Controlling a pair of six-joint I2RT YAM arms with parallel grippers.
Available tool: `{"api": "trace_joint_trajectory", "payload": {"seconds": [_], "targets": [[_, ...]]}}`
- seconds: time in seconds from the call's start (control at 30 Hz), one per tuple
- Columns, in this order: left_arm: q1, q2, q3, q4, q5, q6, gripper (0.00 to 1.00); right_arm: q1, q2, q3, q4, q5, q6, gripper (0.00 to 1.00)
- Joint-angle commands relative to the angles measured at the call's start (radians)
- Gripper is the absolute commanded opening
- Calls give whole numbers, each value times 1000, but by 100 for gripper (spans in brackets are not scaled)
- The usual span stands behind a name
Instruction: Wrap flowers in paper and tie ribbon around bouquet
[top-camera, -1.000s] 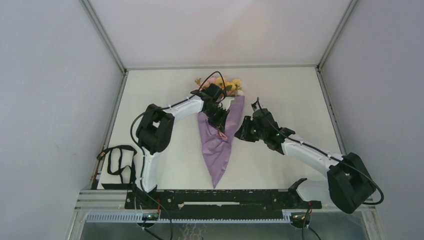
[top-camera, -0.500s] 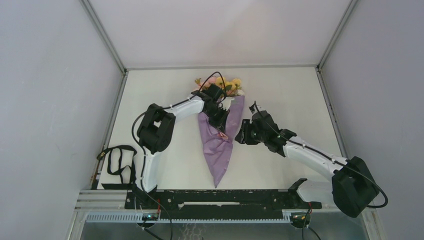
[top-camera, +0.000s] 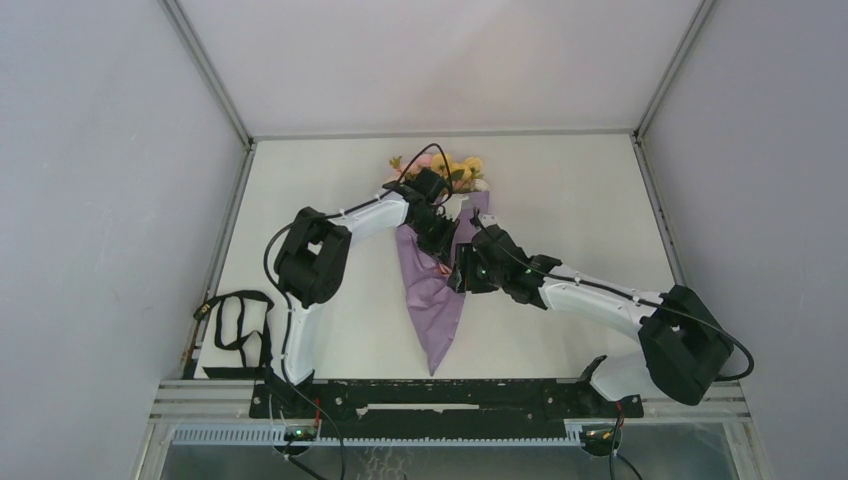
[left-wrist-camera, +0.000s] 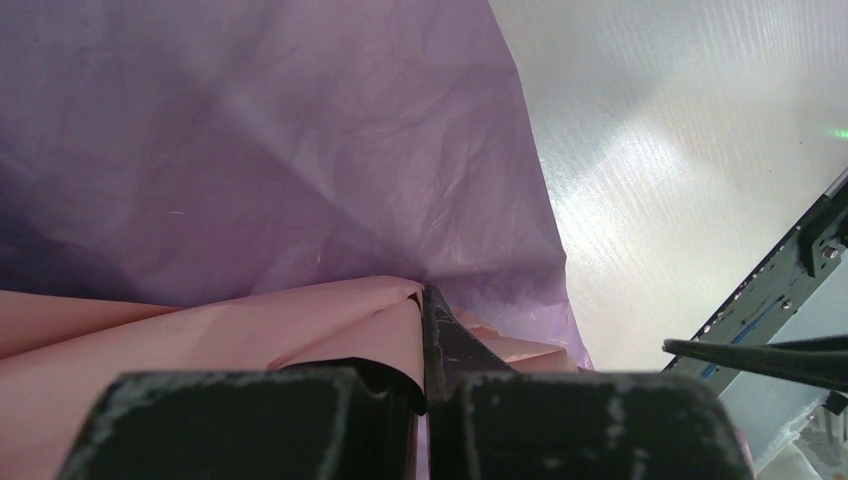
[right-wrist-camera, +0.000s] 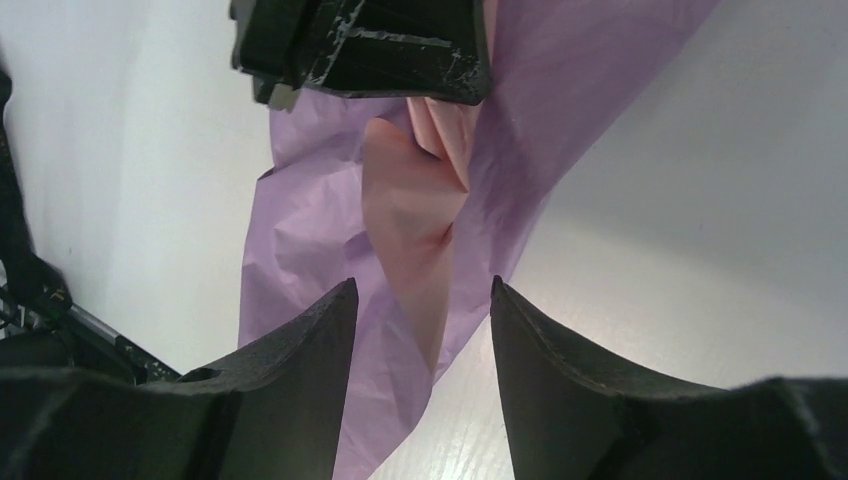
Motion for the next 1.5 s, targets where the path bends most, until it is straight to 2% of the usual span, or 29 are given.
{"api": "trace_joint_trajectory", "payload": {"seconds": [0.0, 0.13, 0.2, 0.27, 0.37, 0.43, 0.47, 0.6, 0.73, 0.83, 0.9, 0.97, 1.1, 1.2, 1.33, 1.47], "targets": [[-1, 5, 1, 27, -23, 7, 4, -4, 19, 33, 46, 10, 27, 61], [-2, 5, 4, 27, -19, 9, 5, -14, 70, 51, 41, -4, 30, 61], [-2, 4, 14, 19, -19, 13, 5, -22, 98, 51, 48, -46, 25, 56], [-1, 3, 31, 7, -20, 20, 6, -23, 115, 51, 52, -71, 18, 48], [2, 2, 56, -8, -33, 26, 8, -24, 121, 43, 70, -114, 4, 26], [4, -3, 74, -16, -41, 26, 14, -33, 120, 27, 78, -127, 12, 15], [5, -8, 87, -23, -45, 38, 22, -39, 118, 15, 83, -127, 21, 11], [16, -48, 178, -91, -51, 98, 46, -87, 107, -63, 160, -158, 70, 6], [20, -138, 243, -156, -40, 162, 58, -110, 108, -129, 256, -191, 110, 2], [19, -216, 244, -194, -24, 210, 62, -117, 116, -149, 287, -187, 120, 2], [18, -260, 228, -224, -13, 244, 62, -130, 120, -167, 318, -198, 136, 1], [9, -305, 176, -243, 2, 285, 57, -147, 118, -193, 358, -217, 158, 1], [-53, -375, 4, -246, -17, 379, 37, -172, 104, -237, 417, -234, 194, 3], [-111, -381, -91, -222, -45, 408, 27, -186, 92, -265, 445, -243, 216, 4], [-192, -367, -163, -135, -100, 422, 26, -200, 84, -299, 500, -259, 248, 4], [-287, -327, -201, -29, -195, 436, 36, -227, 94, -333, 568, -285, 288, 5]]}}
